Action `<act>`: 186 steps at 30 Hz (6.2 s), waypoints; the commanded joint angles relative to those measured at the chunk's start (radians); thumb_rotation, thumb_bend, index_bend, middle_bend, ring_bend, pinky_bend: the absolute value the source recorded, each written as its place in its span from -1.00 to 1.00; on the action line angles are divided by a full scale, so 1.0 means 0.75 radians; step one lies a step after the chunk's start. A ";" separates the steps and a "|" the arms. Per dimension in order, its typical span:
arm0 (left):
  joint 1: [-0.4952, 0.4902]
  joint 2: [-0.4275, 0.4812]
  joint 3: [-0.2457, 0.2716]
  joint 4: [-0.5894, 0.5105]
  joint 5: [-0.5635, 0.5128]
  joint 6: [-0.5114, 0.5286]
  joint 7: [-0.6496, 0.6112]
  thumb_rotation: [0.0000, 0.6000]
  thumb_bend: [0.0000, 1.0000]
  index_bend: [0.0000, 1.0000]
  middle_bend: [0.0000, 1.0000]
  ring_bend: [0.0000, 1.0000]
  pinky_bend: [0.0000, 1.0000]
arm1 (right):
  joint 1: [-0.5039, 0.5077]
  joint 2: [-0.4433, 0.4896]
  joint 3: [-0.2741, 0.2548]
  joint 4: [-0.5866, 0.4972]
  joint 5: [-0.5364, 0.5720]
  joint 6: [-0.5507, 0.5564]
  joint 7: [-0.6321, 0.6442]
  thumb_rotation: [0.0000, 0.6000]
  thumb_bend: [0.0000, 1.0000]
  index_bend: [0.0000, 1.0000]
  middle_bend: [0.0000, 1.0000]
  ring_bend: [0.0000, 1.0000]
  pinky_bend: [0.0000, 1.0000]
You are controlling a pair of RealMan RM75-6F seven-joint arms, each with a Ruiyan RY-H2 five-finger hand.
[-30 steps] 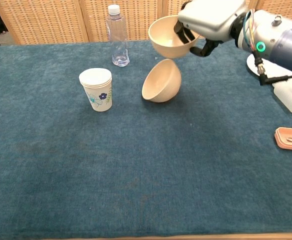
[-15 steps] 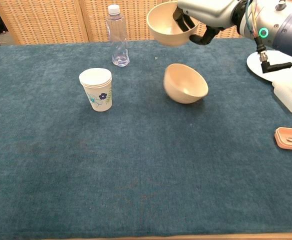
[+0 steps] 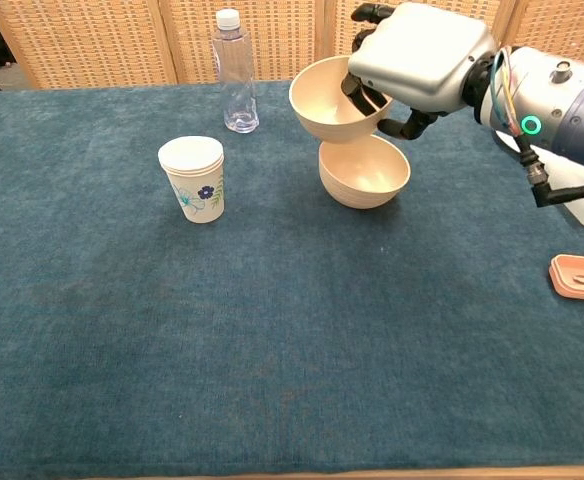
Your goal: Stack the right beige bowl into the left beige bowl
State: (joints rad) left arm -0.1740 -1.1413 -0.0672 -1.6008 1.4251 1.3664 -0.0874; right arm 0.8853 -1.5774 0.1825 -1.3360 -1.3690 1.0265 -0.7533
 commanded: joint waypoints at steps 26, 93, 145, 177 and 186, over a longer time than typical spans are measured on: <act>-0.005 -0.005 -0.001 0.007 -0.006 -0.010 0.002 1.00 -1.00 -1.00 -1.00 -1.00 -1.00 | 0.016 -0.130 -0.027 0.100 0.071 -0.077 0.011 1.00 -0.06 0.29 0.04 -0.50 -1.00; -0.003 0.006 0.002 0.012 0.003 -0.004 -0.033 1.00 -1.00 -1.00 -1.00 -1.00 -1.00 | 0.124 -0.022 -0.010 -0.176 0.446 -0.212 -0.106 1.00 -0.01 -1.00 -1.00 -1.00 -1.00; -0.001 0.001 -0.001 0.014 -0.002 0.002 -0.026 1.00 -1.00 -1.00 -1.00 -1.00 -1.00 | 0.196 -0.070 -0.094 -0.060 0.542 -0.273 -0.004 1.00 0.02 -1.00 -1.00 -1.00 -1.00; 0.001 0.003 0.003 0.010 0.007 0.004 -0.026 1.00 -1.00 -1.00 -1.00 -1.00 -1.00 | 0.128 0.099 -0.084 -0.318 0.382 -0.081 0.061 1.00 0.02 -1.00 -1.00 -1.00 -1.00; 0.007 0.013 0.013 -0.007 0.003 0.000 -0.011 1.00 -1.00 -1.00 -1.00 -1.00 -1.00 | -0.068 0.384 -0.140 -0.561 0.196 0.182 0.156 1.00 0.02 -1.00 -1.00 -1.00 -1.00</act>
State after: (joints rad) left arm -0.1697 -1.1333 -0.0593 -1.6032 1.4306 1.3686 -0.1004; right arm 0.8900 -1.3484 0.1023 -1.7120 -1.1663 1.1049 -0.6766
